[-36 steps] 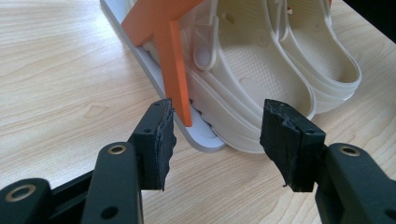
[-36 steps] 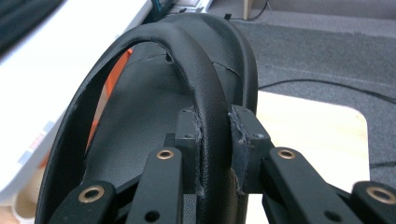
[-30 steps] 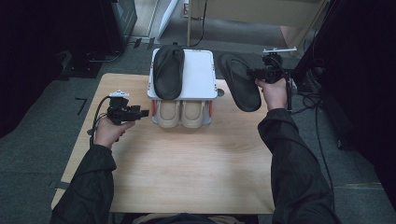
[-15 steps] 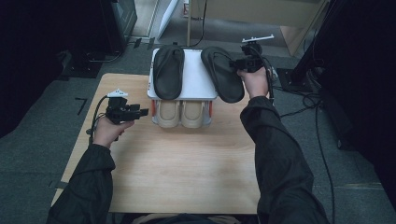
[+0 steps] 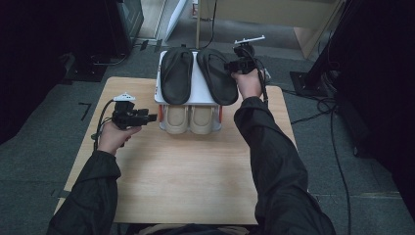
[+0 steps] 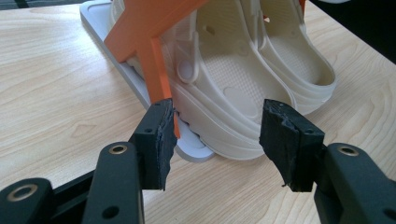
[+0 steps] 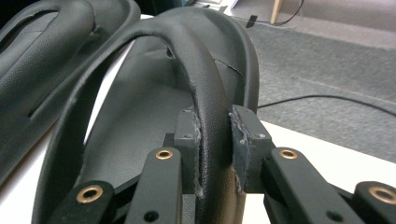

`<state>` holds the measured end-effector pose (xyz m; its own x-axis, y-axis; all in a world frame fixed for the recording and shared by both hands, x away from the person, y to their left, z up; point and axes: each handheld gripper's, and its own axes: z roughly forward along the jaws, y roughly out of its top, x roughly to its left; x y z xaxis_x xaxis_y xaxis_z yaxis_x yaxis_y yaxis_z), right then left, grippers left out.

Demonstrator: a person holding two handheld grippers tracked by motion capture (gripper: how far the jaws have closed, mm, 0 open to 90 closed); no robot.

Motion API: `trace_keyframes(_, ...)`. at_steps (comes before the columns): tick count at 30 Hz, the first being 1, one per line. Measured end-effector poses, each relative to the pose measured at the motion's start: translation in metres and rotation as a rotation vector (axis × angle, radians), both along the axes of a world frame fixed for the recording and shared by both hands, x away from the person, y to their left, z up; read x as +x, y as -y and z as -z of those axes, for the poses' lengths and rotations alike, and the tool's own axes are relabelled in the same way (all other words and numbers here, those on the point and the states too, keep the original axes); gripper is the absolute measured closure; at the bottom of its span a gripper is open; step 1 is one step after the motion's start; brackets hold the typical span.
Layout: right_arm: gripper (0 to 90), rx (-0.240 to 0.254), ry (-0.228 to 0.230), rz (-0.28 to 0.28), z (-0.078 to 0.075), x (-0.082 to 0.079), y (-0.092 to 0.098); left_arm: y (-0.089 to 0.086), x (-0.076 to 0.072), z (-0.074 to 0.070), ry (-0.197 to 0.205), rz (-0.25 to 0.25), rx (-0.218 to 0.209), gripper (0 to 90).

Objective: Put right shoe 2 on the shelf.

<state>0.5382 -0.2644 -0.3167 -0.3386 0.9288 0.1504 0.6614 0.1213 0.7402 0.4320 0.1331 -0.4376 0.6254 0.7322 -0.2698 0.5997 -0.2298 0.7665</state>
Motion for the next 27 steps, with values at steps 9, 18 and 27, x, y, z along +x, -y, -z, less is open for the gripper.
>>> trace_keyframes(9, 61.7, 0.042, 0.036, -0.036, -0.001, -0.001, 0.000, 0.000, 0.001, 0.002, -0.006, 0.006, 0.003, 45.1)
trace_keyframes(18, 66.1, 0.021, 0.126, -0.119, -0.016, -0.027, 0.018, -0.002, 0.002, 0.002, -0.014, -0.004, 0.002, 44.6)
trace_keyframes(27, 69.0, -0.010, 0.132, -0.145, 0.004, -0.045, 0.049, -0.001, 0.001, 0.002, -0.012, -0.003, 0.002, 44.6)
